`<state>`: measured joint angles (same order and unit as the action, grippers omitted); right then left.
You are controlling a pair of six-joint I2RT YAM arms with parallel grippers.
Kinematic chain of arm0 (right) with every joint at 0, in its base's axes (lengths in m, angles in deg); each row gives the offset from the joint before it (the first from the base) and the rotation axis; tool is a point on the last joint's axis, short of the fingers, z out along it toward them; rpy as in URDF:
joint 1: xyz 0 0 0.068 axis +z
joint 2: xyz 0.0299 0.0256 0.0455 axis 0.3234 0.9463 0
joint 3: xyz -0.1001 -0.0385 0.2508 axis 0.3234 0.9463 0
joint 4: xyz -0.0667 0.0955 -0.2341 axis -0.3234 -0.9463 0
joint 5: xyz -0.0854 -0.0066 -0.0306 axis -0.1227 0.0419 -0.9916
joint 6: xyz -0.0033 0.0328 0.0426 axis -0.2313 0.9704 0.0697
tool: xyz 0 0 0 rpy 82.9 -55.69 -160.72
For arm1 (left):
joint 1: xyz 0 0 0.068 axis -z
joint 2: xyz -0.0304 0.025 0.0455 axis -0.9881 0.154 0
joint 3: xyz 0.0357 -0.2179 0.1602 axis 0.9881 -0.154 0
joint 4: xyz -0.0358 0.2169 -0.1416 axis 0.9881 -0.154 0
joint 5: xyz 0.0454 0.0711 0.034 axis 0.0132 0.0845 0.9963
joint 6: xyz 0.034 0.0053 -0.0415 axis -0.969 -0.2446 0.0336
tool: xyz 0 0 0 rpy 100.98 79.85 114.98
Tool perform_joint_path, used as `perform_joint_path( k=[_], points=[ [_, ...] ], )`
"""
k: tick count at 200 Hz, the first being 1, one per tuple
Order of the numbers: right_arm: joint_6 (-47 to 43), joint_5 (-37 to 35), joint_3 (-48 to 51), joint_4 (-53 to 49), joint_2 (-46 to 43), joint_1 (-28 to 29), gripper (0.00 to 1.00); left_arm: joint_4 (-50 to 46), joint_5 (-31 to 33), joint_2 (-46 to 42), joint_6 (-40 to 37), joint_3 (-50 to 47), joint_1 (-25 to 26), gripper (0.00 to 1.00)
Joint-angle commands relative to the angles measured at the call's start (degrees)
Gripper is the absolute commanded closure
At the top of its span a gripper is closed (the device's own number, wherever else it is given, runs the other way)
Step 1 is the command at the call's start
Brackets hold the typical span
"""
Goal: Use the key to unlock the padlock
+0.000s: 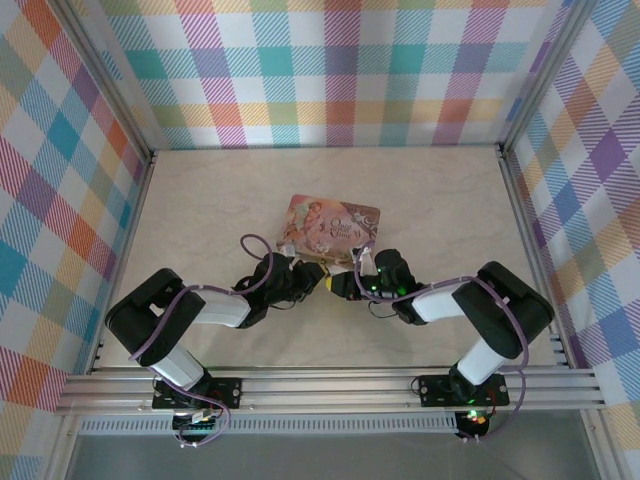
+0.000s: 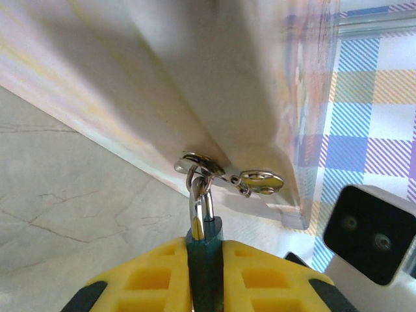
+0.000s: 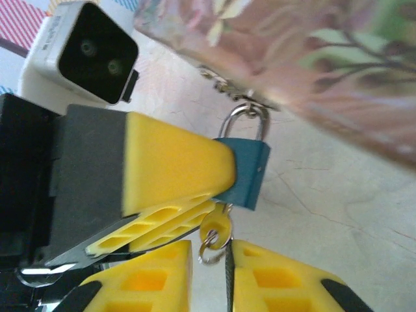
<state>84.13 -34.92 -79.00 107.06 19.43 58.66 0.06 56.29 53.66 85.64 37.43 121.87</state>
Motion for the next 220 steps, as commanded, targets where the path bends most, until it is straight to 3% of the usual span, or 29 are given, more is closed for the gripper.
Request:
perform_joint_path(
  k=[1, 57, 82, 131, 150, 193, 220],
  points=[
    [-2.63, -1.23, -0.54, -0.35, -3.8, 0.25, 0.75, -3.54, 1.38, -1.52, -1.22, 0.69, 0.21, 0.95],
    [-12.09, -9.78, -1.02, -16.89, -16.63, 0.2, 0.63, -7.2, 1.3, -3.52, -1.06, 2.01, 0.23, 0.98],
    [-17.84, -13.87, -1.43, -23.53, -23.68, 0.2, 0.53, -9.59, 1.12, -4.2, -0.6, 3.21, 0.31, 0.99],
    [-28.42, -19.6, -4.6, -32.98, -33.57, 0.2, 0.23, -16.45, 2.01, -5.99, 1.23, 4.89, 0.35, 1.0],
    [-31.59, -21.78, -4.85, -33.26, -36.02, 0.15, 0.0, -17.16, 2.27, -6.36, 1.68, 5.07, 0.41, 1.0],
    [-38.66, -27.4, -3.07, -30.74, -39.57, 0.24, 0.0, -18.93, 1.4, -6.54, 2.05, 6.87, 0.56, 1.0],
    [-46.54, -22.3, -1.71, -31.34, -41.57, 0.2, 0.0, -19.87, 0.64, -6.6, 2.32, 8.46, 0.67, 1.0]
  ],
)
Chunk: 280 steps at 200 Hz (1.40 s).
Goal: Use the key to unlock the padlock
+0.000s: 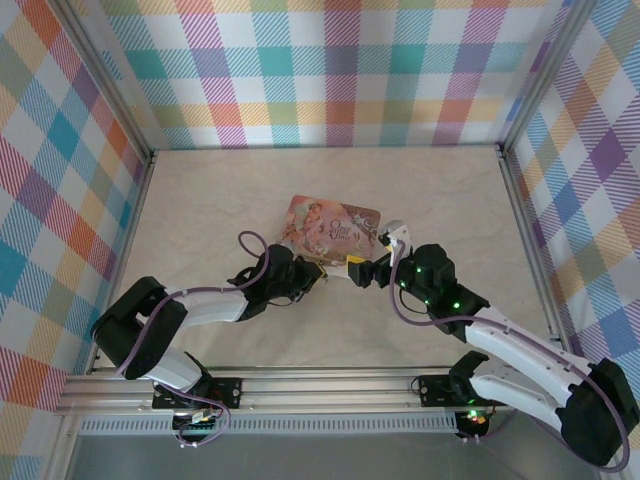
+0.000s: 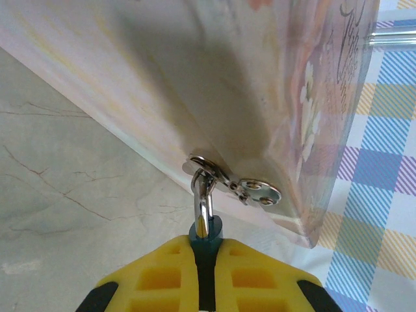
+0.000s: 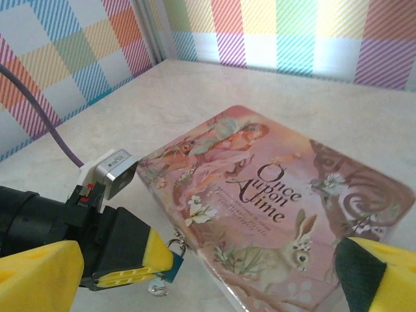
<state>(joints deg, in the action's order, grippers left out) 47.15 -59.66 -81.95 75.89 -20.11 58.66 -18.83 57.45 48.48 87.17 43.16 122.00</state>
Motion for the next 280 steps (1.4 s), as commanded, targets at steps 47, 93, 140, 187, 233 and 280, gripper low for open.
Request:
perform_joint_path(
  k=[47, 93, 140, 187, 233, 280],
  points=[
    [-23.01, 13.62, 0.06, -6.96, -4.27, 0.24, 0.01, -5.25, 0.37, -2.83, 1.66, 4.7, 0.59, 1.0],
    [-30.4, 12.53, 0.32, -6.32, -2.06, 1.34, 0.1, -5.47, 1.52, -4.18, 2.64, 4.69, 1.11, 1.0],
    [-39.58, -0.56, 1.92, -3.28, 4.49, 10.69, 0.12, -6.49, 1.87, -4.74, 2.67, 5.43, 1.42, 1.0],
    [-40.76, -6.06, 2.8, 1.88, 10.75, 14.76, 0.18, -6.93, 1.63, -4.45, 3.23, 6.51, 1.68, 1.0],
    [-37.1, -5.65, 1.76, 6.26, 16.1, 15.3, 0.33, -7.41, 1.54, -4.03, 3.39, 7.24, 1.72, 1.0],
    [-34.82, -6.82, 0.2, 11.16, 21.94, 15.3, 0.44, -7.38, 1.03, -3.57, 3.52, 7.46, 1.79, 1.0]
  ],
)
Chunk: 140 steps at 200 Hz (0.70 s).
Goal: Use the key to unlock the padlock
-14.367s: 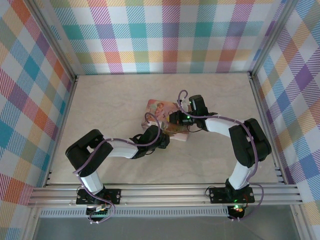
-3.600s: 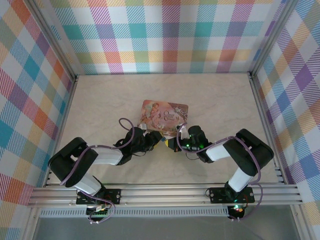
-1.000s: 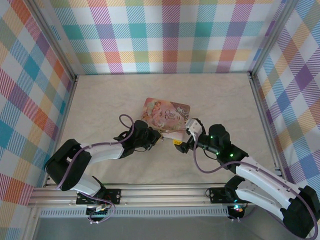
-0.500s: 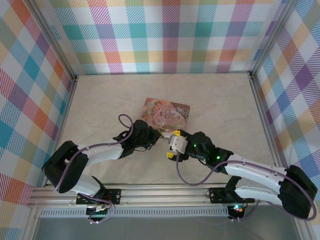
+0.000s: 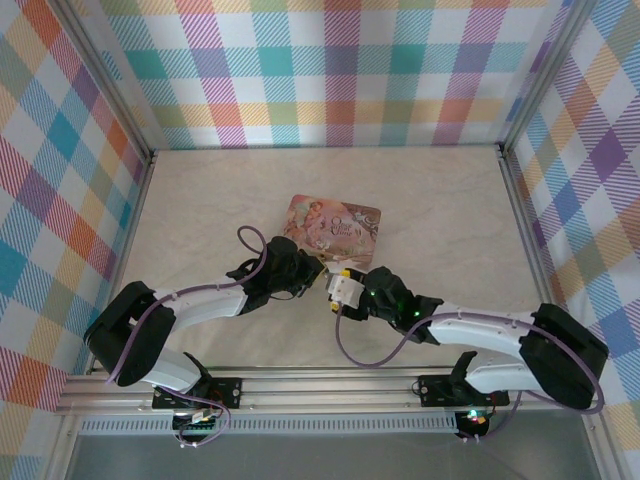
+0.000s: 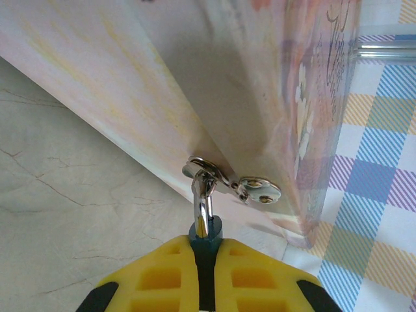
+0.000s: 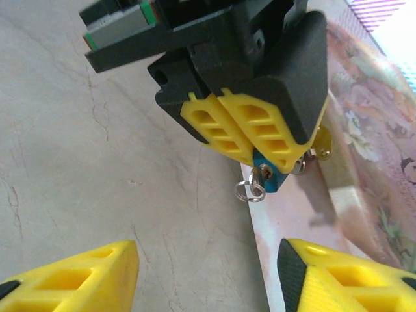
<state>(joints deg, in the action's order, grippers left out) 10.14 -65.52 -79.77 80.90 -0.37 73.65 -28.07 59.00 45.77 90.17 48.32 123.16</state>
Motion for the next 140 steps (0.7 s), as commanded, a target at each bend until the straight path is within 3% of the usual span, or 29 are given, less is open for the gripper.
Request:
perform_joint_path(
  k=[1, 140],
  points=[
    [2.25, -1.04, -1.99, 6.28, 2.37, 0.32, 0.45, 1.87, -0.53, -0.86, 0.52, 2.3, 0.62, 1.0],
    [8.79, -5.45, -2.58, 15.56, 11.05, 0.33, 0.69, 1.95, -0.91, -0.74, 0.53, 2.2, 0.63, 1.0]
  ],
)
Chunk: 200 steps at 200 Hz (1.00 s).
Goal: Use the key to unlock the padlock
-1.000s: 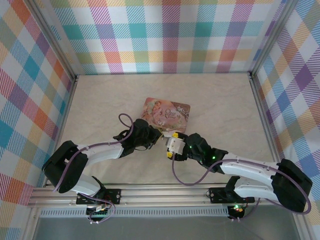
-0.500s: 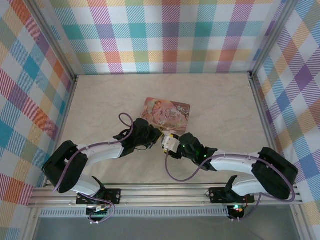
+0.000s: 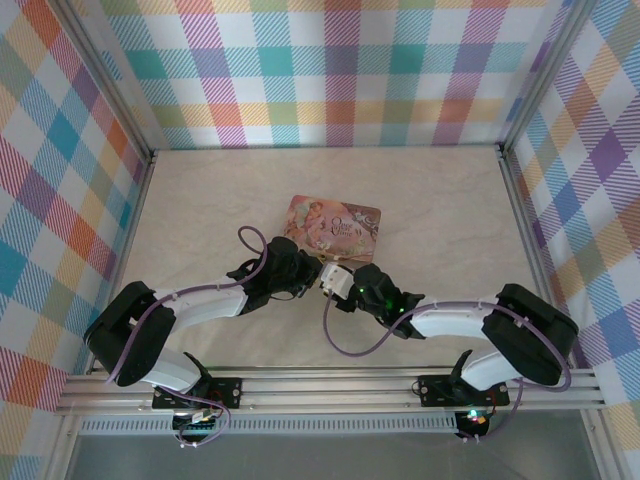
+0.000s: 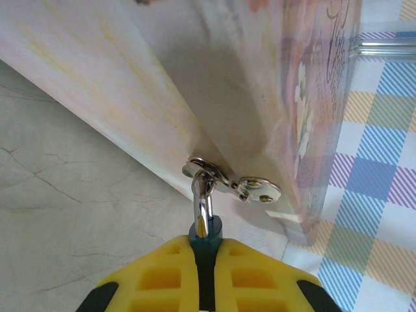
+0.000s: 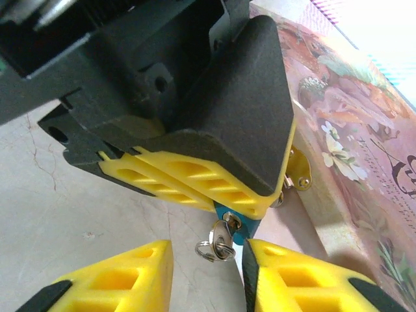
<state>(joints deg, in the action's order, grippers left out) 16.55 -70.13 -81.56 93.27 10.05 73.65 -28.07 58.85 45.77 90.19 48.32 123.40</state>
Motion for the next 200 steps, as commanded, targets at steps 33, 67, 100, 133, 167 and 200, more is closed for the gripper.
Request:
perform_joint_path(
  k=[33, 67, 100, 133, 167, 200],
  points=[
    [3.22, -1.0, -1.06, 3.78, 1.16, 0.31, 0.73, 2.03, -0.91, -0.72, 0.45, 2.17, 0.45, 1.0],
    [4.59, -1.35, -1.49, 4.22, 2.63, 0.35, 0.78, 2.13, -0.91, -0.71, 0.5, 2.11, 0.54, 1.0],
    [5.36, -2.84, -1.14, 6.69, 3.18, 0.37, 0.83, 2.13, -0.91, -0.64, 0.58, 2.05, 0.54, 1.0],
    [6.77, -2.52, -1.15, 7.38, 3.62, 0.36, 0.86, 2.31, -0.91, -0.46, 0.59, 2.1, 0.76, 1.0],
    [8.45, -2.23, -1.3, 7.65, 4.33, 0.37, 0.96, 2.48, -0.82, -0.22, 0.67, 2.05, 0.96, 1.0],
    [9.53, -2.88, -1.21, 7.47, 4.42, 0.33, 1.0, 2.48, -0.7, -0.1, 0.66, 2.11, 1.11, 1.0]
  ],
)
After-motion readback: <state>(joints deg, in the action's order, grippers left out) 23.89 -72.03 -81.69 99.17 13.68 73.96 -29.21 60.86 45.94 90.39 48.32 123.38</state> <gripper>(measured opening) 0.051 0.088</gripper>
